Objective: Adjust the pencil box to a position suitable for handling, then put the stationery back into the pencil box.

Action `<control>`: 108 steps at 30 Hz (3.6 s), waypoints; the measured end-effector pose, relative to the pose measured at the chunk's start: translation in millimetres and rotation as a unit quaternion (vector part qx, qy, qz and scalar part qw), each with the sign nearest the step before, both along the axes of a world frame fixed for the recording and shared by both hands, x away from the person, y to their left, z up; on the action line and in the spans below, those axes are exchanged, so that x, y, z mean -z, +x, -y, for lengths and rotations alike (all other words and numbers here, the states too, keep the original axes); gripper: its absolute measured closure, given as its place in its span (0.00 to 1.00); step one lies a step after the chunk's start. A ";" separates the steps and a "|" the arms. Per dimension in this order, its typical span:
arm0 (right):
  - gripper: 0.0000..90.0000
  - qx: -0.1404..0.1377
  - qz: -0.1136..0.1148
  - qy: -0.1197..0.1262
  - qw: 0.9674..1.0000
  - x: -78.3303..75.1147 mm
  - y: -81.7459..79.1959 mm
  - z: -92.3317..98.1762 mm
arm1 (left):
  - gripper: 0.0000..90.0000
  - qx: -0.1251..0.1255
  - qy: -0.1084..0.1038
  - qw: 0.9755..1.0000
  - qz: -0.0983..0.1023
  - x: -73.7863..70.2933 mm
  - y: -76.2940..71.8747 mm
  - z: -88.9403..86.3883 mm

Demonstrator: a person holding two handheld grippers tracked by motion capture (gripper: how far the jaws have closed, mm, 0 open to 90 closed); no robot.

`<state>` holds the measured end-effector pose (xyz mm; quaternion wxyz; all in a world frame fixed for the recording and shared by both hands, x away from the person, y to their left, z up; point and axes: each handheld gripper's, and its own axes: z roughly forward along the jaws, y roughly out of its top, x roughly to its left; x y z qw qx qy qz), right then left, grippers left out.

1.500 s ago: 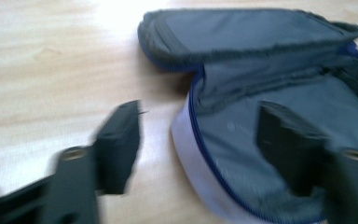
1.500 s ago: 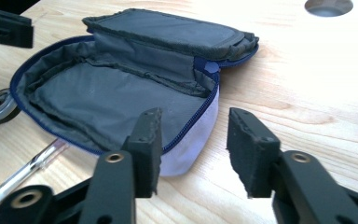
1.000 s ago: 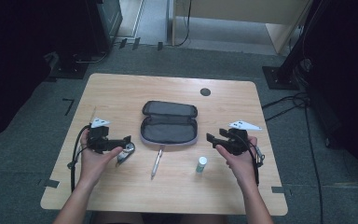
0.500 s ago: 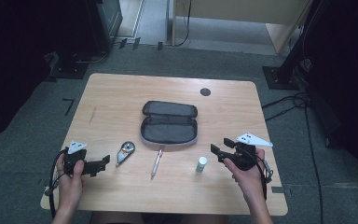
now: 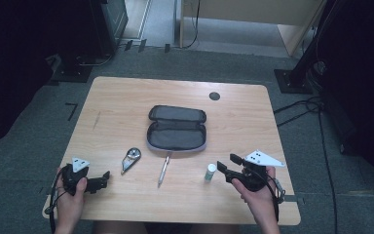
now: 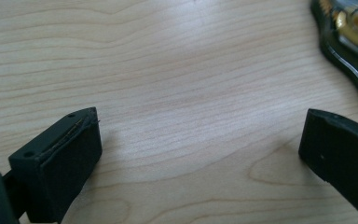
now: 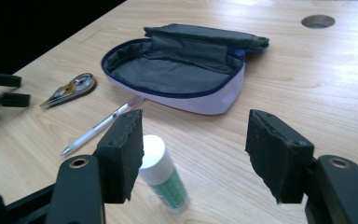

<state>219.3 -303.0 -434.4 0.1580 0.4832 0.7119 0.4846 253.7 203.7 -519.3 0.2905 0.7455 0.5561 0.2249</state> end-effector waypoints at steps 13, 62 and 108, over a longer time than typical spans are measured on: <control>0.40 -0.002 0.001 -0.008 1.000 9.5 -11.7 -16.0 | 0.00 0.001 -0.001 1.000 0.000 0.1 -0.2 0.2; 0.73 0.032 0.041 -0.083 0.995 -7.0 13.0 -58.8 | 0.00 0.000 -0.001 1.000 0.000 0.1 -0.1 0.2; 0.73 0.059 0.029 -0.135 0.989 17.2 127.1 -104.5 | 0.00 0.003 -0.001 1.000 0.001 0.2 -0.2 0.5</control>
